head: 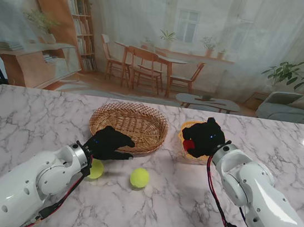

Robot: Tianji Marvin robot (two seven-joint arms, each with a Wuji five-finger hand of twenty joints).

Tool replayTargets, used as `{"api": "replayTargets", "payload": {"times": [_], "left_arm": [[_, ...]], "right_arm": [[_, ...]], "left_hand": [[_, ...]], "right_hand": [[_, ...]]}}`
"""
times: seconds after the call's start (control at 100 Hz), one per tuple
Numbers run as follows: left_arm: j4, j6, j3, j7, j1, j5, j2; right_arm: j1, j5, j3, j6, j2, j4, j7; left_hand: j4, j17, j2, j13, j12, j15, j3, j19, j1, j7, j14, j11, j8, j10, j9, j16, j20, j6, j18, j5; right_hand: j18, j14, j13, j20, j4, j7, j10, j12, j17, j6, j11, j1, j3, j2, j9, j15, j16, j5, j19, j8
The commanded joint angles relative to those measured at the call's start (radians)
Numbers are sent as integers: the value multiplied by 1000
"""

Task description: Sort the blocks and the balls into two baskets

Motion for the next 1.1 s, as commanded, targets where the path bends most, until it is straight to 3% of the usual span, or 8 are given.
{"api": "replayTargets", "payload": {"times": [0.0,0.22,0.53,0.82,0.92,1.0,1.09], "left_arm": [[-1,1,1,-12,-1,-1,-2],[5,2,10,-14,-7,-3,-1],[10,0,13,-13,-11,-5,-2],[14,0,14,-9,-13,-8,-3],[15,0,15,-9,-14,-8,-3],[16,-1,16,-9,-15,-9,-3],[17,-1,17,-10,-16,-9,-3]], "right_arm": [[32,-12,-3,-1,1,19,17],[137,4,-65,12,4,104,52],[271,61,-167,94,1,229,94],[350,95,-298,185,-1,360,64],[360,109,-318,200,-3,379,59],[362,115,-326,207,-3,386,58],[361,122,-336,227,-5,392,52]], "left_hand": [[20,-4,29,11,14,13,-5,-18,17,9,-3,10,7,-10,32,7,4,-19,16,18],[20,-3,27,13,14,14,-6,-17,16,10,-4,10,7,-10,33,8,4,-19,17,19],[20,-4,28,12,14,14,-6,-18,15,9,-3,10,7,-10,32,7,4,-20,17,18],[20,-4,29,11,14,14,-6,-18,16,9,-3,10,6,-10,32,7,4,-19,18,18],[20,-4,27,12,14,14,-6,-18,16,9,-3,10,6,-10,32,7,4,-18,17,18],[20,-4,28,11,14,13,-6,-18,15,8,-3,10,6,-10,32,7,4,-19,17,17],[20,-4,27,12,14,14,-6,-18,14,8,-3,10,6,-10,32,7,4,-18,17,17]], "right_hand": [[42,6,20,-8,21,106,-7,-4,-14,-51,-15,64,30,51,4,12,2,37,1,4],[36,3,20,-9,23,105,-11,-10,-13,-54,-20,61,25,60,0,4,-2,31,-1,4],[30,-1,14,-12,22,105,-12,-19,-14,-57,-23,53,17,71,-10,-6,-7,23,-6,4],[28,0,-8,-11,27,89,-7,-46,-24,-48,-31,17,4,87,-36,-19,-14,15,-3,6],[23,5,-28,-10,40,1,3,-81,-34,-22,-45,-36,0,105,-62,-40,-28,25,-3,28],[19,8,-63,-3,129,-174,21,-115,-52,16,-75,-143,-14,150,-106,-54,-37,32,-3,125],[16,14,-109,4,130,-256,47,-142,-77,39,-113,-191,-80,183,-174,-65,-43,-37,-2,124]]}}
